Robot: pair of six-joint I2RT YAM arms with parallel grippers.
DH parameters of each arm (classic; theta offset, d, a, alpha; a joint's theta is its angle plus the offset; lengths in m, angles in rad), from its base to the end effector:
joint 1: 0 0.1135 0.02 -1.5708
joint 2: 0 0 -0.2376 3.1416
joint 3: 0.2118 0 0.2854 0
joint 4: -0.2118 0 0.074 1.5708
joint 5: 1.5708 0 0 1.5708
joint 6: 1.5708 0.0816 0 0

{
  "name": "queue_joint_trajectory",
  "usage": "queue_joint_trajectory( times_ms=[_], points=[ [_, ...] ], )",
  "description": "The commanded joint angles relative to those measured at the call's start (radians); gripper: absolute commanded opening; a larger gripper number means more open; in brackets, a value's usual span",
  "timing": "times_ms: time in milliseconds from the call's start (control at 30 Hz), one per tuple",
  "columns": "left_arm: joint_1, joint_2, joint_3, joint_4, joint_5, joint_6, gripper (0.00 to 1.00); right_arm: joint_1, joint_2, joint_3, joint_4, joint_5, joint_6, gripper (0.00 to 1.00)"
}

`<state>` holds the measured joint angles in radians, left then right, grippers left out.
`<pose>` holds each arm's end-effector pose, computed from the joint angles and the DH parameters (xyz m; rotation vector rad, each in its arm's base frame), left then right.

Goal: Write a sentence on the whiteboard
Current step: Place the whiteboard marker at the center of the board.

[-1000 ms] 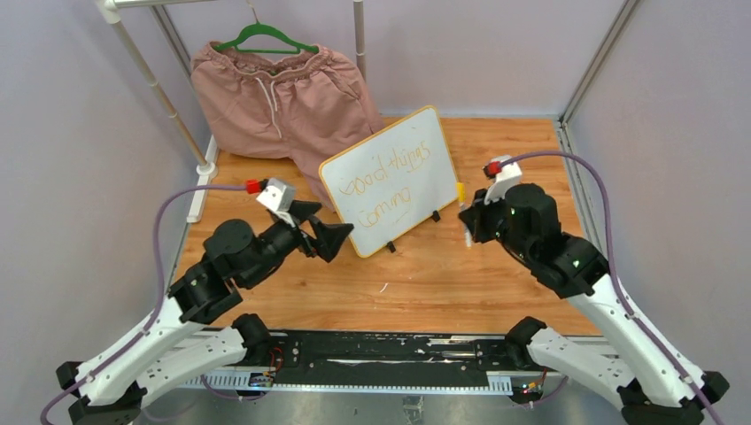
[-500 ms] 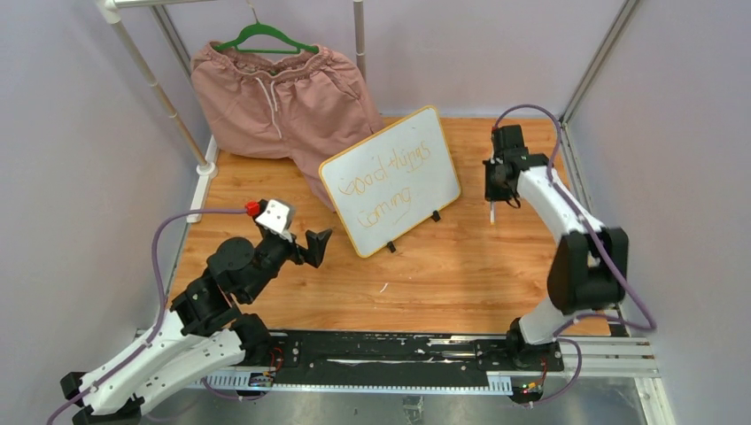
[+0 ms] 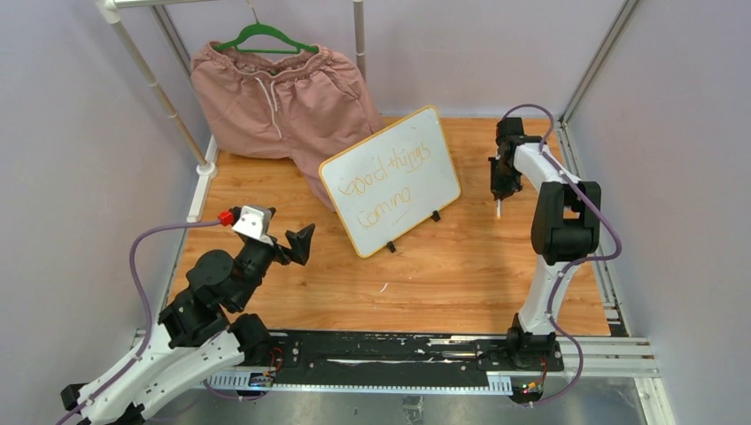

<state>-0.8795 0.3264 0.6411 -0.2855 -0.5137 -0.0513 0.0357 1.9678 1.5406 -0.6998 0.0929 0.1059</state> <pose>0.1499 -0.1183 0.3373 0.2324 1.5378 -0.3414 0.4573 0.0088 0.1314 0.1227 2.6888 -0.0819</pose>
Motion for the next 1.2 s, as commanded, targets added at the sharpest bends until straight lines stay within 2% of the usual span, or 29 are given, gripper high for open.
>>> queue_joint_trajectory(
  times_ms=[0, 233, 1167],
  points=[
    [0.0, 0.037, 0.002, 0.025, 0.042, 0.002, 1.0, -0.016, 0.019, -0.017, -0.013, -0.026, -0.009, 0.0],
    [-0.001, 0.041, -0.016, 0.046, 0.103, 0.021, 1.0, -0.026, 0.043, -0.02, 0.011, -0.039, -0.006, 0.0],
    [-0.001, 0.056, -0.027, 0.058, 0.111, 0.03, 1.0, -0.057, 0.062, -0.125, 0.079, -0.042, 0.01, 0.07]
  ],
)
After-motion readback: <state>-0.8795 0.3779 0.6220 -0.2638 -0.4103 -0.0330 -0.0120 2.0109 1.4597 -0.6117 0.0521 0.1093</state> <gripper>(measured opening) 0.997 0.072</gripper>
